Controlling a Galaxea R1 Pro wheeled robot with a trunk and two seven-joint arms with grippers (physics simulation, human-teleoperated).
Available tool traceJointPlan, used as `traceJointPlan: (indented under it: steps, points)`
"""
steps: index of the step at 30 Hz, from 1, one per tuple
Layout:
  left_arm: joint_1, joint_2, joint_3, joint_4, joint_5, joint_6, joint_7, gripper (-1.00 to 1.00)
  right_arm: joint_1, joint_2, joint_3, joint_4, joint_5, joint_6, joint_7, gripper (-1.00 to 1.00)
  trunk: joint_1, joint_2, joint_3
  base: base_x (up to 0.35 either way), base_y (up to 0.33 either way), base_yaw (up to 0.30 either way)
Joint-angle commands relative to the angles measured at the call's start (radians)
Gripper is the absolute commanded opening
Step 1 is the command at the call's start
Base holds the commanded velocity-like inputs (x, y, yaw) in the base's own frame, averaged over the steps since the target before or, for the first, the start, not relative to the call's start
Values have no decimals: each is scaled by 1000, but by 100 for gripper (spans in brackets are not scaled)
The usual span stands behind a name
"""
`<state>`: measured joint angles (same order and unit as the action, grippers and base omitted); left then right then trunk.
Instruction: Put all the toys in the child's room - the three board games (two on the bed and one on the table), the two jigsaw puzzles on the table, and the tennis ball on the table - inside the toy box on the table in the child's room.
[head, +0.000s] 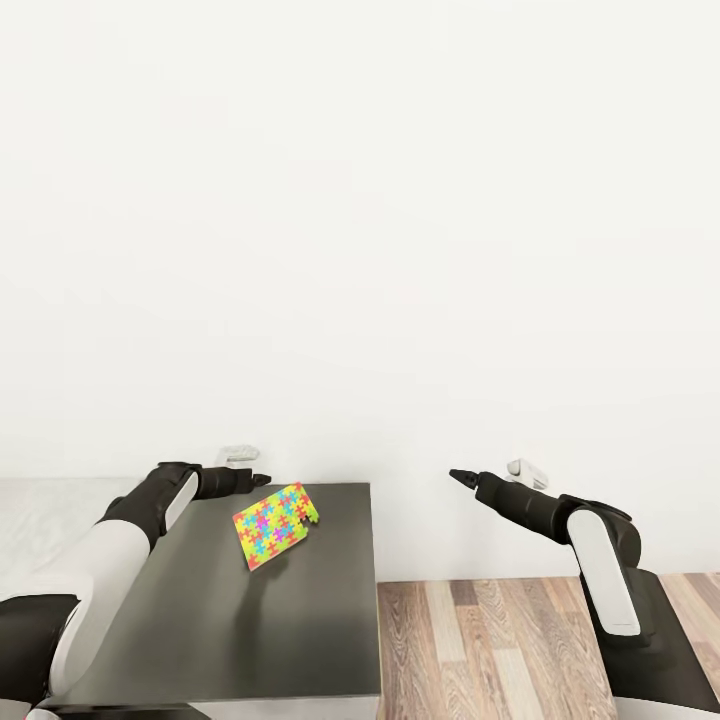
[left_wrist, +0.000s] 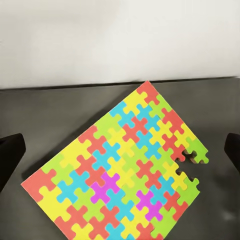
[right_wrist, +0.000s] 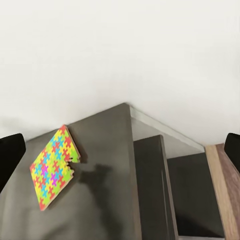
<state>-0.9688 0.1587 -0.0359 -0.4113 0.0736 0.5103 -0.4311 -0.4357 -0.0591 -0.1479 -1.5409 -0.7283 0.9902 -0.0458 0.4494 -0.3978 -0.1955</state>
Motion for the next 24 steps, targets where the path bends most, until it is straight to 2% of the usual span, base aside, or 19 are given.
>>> traceJointPlan:
  steps: [1,14,24]
  points:
    - [-1,1,-4,-1,8,7,0,100,-1,0,-1,-1,-6,5,-5,100,1,-2,-3,0,0,0]
    - [-1,0,-4,-1,8,7,1,100,-1,0,1,-1,-8,5,-5,100,1,-2,-17,0,0,0]
    - [-1,-1,-5,-1,8,7,0,100,-1,0,0,-1,-8,5,-5,100,1,-2,-19,0,0,0]
